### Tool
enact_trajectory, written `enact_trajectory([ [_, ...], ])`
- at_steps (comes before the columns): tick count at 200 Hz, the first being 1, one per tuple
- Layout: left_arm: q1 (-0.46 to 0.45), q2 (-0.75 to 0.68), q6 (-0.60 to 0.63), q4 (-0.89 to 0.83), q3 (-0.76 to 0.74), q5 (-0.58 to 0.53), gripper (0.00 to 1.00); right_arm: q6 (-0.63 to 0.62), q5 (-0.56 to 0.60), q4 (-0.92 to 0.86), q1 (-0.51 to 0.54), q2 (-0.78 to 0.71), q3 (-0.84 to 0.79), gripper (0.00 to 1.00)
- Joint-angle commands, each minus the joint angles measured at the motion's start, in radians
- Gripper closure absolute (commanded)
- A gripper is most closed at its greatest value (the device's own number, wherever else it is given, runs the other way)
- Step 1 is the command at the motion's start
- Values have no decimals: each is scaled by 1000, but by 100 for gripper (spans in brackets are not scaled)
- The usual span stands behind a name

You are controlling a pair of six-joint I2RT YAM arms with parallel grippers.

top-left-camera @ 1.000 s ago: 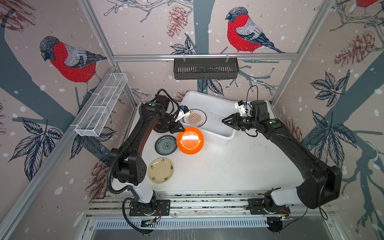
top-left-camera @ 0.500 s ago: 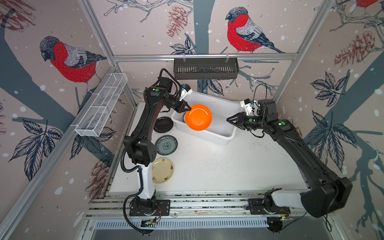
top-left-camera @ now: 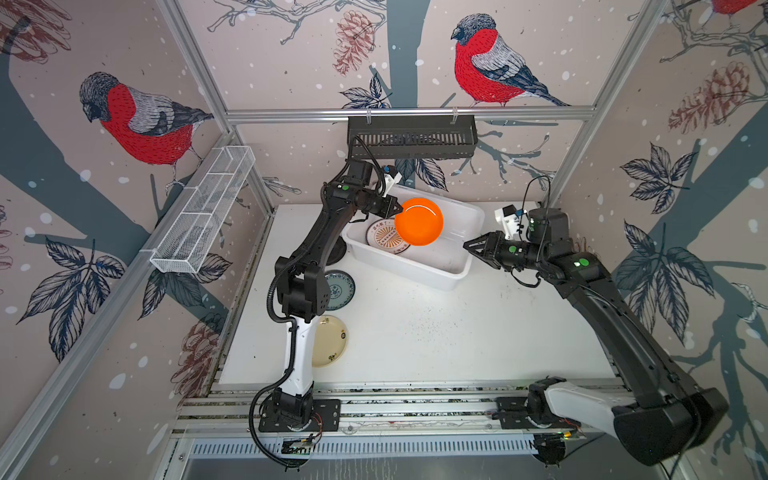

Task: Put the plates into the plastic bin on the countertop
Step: 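Carry the orange plate over the white bin with the left gripper, then lower the orange plate into the bin and open the left gripper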

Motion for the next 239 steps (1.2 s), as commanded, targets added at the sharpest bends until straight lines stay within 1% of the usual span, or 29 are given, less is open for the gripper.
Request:
enact_trajectory([
  [1, -26, 40, -88, 146, -2, -48, 100, 46, 40, -7, -1, -24, -5, 69],
  [32, -74, 111, -135, 215, -1, -89, 100, 71, 67, -32, -1, -44, -5, 69],
  [53, -103, 156, -138, 237, 6, -117, 100, 81, 83, -45, 0, -59, -12, 69],
  [78, -118, 199, -138, 251, 7, -141, 100, 100, 95, -35, -1, -77, -33, 69],
  [124, -124, 255, -152, 272, 6, -104, 100, 107, 88, -8, -2, -69, -65, 69],
  [162, -135, 289, -137, 267, 7, -68, 100, 112, 71, 35, -1, -43, -89, 69],
  [239, -144, 338, -113, 245, 28, -84, 100, 124, 71, 70, -1, -49, -126, 69],
])
